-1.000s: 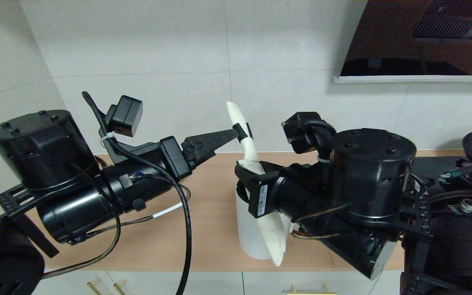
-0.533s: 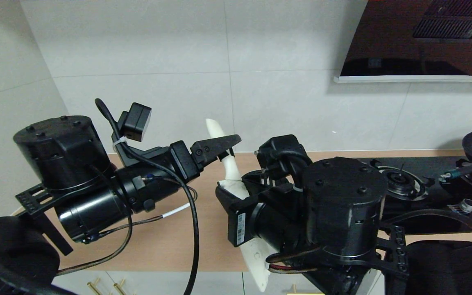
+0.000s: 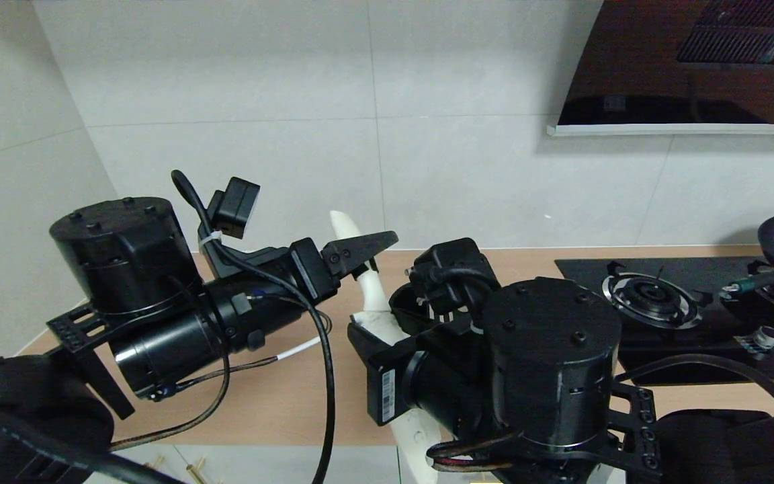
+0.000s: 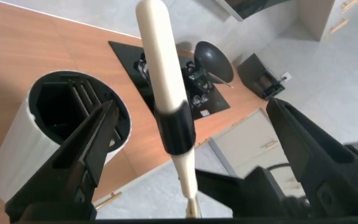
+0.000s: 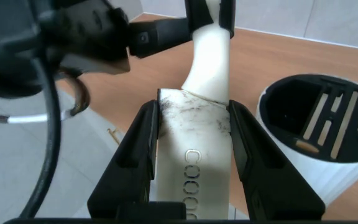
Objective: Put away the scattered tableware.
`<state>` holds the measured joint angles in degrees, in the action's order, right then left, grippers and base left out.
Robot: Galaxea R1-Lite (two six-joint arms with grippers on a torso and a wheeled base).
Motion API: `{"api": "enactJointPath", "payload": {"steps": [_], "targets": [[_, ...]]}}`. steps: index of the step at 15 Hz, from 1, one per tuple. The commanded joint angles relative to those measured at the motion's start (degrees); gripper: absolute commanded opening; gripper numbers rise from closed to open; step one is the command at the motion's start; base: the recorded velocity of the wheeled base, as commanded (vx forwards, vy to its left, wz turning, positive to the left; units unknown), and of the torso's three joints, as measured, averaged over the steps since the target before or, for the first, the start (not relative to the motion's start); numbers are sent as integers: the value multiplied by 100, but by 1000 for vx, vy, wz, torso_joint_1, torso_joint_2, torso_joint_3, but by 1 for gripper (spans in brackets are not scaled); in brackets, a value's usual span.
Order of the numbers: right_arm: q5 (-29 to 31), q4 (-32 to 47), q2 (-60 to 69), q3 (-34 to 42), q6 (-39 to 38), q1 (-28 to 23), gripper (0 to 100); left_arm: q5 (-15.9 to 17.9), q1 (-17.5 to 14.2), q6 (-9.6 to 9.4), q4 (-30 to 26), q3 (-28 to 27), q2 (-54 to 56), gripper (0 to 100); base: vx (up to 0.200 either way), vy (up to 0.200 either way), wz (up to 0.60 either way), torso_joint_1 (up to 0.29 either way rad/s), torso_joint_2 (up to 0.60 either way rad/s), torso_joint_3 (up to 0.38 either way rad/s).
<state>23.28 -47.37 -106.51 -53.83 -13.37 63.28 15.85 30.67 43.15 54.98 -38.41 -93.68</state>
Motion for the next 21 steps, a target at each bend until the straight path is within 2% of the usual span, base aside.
{"api": "enactJointPath", "payload": {"steps": [1, 14, 15, 18, 21], "targets": [[1, -9, 7, 13, 1, 18, 0, 6, 9, 0, -5, 0, -9, 0, 0, 0, 0, 0, 0, 0], [71, -132, 34, 40, 1, 9, 0, -12, 0, 0, -49, -79, -36, 0, 0, 0, 0, 0, 0, 0], [71, -132, 34, 40, -7, 9, 100, -12, 0, 0, -66, -87, -36, 0, 0, 0, 0, 0, 0, 0], [71, -202, 43, 40, -7, 0, 100, -126, 0, 9, -427, -290, -18, 0, 0, 0, 0, 0, 0, 0], [71, -202, 174, 136, 1, -35, 100, -565, 0, 0, -1147, -729, 8, 0, 0, 0, 0, 0, 0, 0]]}}
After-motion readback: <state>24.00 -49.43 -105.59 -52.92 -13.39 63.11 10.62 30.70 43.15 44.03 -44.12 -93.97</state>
